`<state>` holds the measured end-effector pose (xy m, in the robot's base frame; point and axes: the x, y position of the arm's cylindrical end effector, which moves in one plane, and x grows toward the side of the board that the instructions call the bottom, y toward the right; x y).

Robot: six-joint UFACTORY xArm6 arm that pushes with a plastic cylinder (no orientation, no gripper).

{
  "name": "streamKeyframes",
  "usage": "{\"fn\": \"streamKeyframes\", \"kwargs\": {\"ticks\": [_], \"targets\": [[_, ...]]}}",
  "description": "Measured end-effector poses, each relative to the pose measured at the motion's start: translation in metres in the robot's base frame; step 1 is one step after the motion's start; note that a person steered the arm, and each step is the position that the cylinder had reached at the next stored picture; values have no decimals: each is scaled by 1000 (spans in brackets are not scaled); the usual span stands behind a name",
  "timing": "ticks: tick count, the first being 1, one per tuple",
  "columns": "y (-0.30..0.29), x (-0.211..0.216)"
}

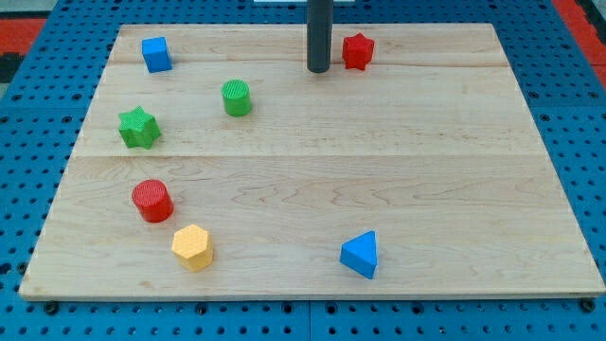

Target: Push the yellow heart left and a bit down

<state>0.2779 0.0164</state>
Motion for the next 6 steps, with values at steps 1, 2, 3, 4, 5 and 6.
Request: {"fn": "streamKeyframes", "kwargs": {"ticks": [1, 2, 3, 4, 5, 6], "targets": [[24, -13], [54, -15], [91, -15], [92, -10], [48, -28], [67, -54]]}}
